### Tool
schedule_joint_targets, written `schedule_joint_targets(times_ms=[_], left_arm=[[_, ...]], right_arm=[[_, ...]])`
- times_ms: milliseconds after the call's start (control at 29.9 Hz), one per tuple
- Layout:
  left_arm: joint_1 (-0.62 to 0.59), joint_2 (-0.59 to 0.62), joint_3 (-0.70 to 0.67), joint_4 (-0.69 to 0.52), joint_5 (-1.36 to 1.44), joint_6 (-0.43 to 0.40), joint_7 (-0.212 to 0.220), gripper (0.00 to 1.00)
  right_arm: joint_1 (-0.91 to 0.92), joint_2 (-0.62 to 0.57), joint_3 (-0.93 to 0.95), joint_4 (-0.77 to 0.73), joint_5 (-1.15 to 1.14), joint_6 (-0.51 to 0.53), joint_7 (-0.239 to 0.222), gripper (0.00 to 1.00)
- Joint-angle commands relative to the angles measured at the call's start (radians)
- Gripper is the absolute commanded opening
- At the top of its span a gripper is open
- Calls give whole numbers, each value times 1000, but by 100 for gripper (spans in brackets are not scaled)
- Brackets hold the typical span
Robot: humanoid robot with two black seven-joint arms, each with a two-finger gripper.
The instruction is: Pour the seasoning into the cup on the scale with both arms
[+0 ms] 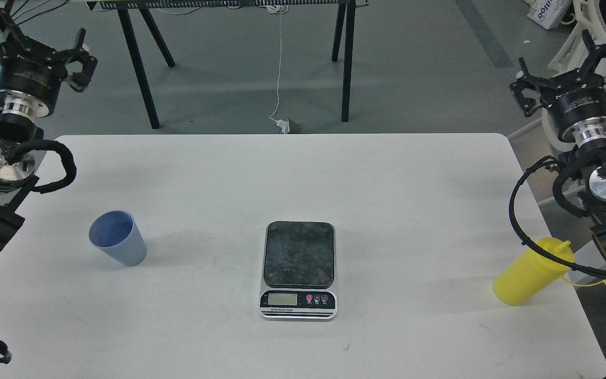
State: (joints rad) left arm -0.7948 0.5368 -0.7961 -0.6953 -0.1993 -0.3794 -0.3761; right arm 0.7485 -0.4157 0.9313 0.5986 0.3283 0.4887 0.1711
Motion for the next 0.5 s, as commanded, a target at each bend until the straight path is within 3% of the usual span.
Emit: schedule_joint_targets(times_ms=[0, 201, 334, 468], left_arm=[[-1, 0, 1, 0, 4, 7, -6, 99], [-3, 14, 8, -10, 1, 4, -1, 99], [-4, 77, 60, -56, 38, -44, 51, 97], [-4, 149, 80, -76, 246, -42, 42, 93]], right_arm=[[3, 0, -25, 3, 0, 0, 4, 99], [-9, -2, -14, 33, 0, 0, 10, 99], [-49, -31, 6, 96, 1, 0, 10, 99], [-98, -61, 52, 127, 1, 0, 10, 99]])
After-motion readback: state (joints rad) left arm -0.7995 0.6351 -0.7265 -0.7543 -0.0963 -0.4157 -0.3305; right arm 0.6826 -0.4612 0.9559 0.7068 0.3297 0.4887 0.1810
